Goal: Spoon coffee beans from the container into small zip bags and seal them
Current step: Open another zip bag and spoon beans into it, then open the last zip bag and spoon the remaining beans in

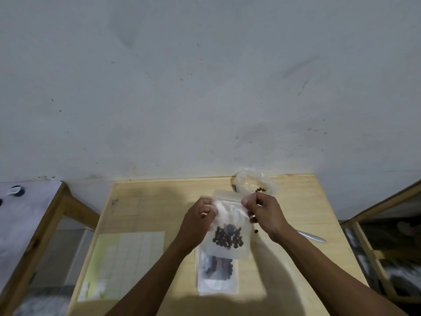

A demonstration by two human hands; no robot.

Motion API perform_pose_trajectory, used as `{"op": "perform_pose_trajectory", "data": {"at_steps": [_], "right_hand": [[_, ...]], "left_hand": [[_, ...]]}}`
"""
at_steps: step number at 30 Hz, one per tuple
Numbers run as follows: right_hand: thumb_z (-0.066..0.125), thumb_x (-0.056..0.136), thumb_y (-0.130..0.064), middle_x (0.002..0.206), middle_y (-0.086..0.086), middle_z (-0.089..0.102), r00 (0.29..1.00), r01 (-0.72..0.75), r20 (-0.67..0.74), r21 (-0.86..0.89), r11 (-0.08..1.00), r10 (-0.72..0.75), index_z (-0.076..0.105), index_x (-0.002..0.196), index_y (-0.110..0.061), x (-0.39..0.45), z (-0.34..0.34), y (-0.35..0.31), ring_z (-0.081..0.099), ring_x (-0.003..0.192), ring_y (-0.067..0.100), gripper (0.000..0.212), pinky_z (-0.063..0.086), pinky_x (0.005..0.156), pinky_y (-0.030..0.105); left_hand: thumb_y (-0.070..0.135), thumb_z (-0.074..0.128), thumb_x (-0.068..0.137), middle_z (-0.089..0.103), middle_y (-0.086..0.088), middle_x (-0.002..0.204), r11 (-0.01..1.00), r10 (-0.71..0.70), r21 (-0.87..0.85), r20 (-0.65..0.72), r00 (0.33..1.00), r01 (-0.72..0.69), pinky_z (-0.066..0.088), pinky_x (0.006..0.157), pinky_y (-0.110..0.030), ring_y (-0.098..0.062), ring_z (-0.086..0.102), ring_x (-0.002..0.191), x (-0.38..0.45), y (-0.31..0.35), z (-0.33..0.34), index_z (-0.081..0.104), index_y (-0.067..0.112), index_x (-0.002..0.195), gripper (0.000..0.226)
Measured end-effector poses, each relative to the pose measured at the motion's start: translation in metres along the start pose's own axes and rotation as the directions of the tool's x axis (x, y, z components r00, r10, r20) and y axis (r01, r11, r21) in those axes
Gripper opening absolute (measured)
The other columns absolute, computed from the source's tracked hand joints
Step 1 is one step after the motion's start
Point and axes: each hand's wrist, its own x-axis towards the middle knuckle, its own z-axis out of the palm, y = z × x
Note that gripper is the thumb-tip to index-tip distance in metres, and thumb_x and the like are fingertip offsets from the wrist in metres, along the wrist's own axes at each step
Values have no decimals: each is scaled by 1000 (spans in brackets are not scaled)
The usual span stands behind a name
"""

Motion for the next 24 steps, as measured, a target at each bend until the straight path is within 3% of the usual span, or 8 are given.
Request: {"op": "perform_pose_trajectory", "data": {"at_steps": [2, 5, 9, 12, 16, 20, 24], "right_hand": [[66, 93, -13, 72, 9, 60, 999, -54, -2, 79, 995, 54, 65, 89, -1, 0, 3, 1, 53, 59, 20, 14, 48, 52, 29], [67, 92, -16, 75, 10, 66, 990, -136, 55, 124, 983, 130, 62, 103, -8, -7, 12, 10, 62, 60, 21, 15, 51, 52, 29], [66, 92, -11, 81, 11, 66, 973, -206, 117, 48, 977, 199, 57, 116, -15, -23, 28, 43, 64, 68, 25, 26, 56, 65, 43], [64, 91, -8, 82, 8, 65, 975, -168, 122, -156, 973, 187, 52, 126, -25, -36, 34, 67, 64, 66, 22, 41, 56, 63, 37], [65, 87, -10, 75, -1, 65, 986, -50, 130, -370, 928, 105, 51, 135, -21, -43, 37, 83, 63, 64, 14, 51, 51, 61, 24], [65, 87, -12, 74, -15, 57, 992, 41, 125, -443, 895, 17, 53, 134, -18, -42, 39, 87, 58, 71, 10, 49, 47, 70, 24], [67, 89, -22, 73, -8, 59, 997, 50, 79, -451, 891, -16, 55, 129, -22, -43, 37, 88, 59, 68, 13, 42, 48, 67, 26]], "left_hand": [[14, 59, 96, 70, -7, 90, 999, -41, 16, 64, 997, 40, 60, 71, -33, -20, 69, 77, -10, -11, -5, 63, 17, 105, 11], [10, 60, 93, 68, -12, 85, 991, -133, -7, 55, 990, 133, 57, 65, -32, -19, 65, 70, -24, -27, -10, 65, 17, 101, 12], [8, 64, 88, 67, -11, 81, 965, -261, -27, 7, 965, 261, 61, 64, -38, -21, 66, 67, -39, -45, -10, 64, 21, 100, 18], [10, 69, 88, 67, -4, 83, 949, -284, 135, -15, 959, 283, 61, 60, -33, -19, 71, 72, -51, -58, -5, 61, 17, 101, 18], [19, 70, 87, 67, 5, 70, 901, -255, 354, -37, 966, 251, 60, 68, -34, -13, 67, 67, -57, -76, -2, 56, 22, 104, 22], [25, 69, 89, 68, 6, 74, 880, -246, 411, -34, 969, 238, 54, 67, -26, -8, 66, 69, -57, -78, 1, 51, 27, 110, 28], [32, 66, 90, 64, 6, 77, 860, -216, 459, -67, 974, 222, 48, 62, -22, -6, 63, 70, -54, -80, 0, 45, 29, 117, 35]]}}
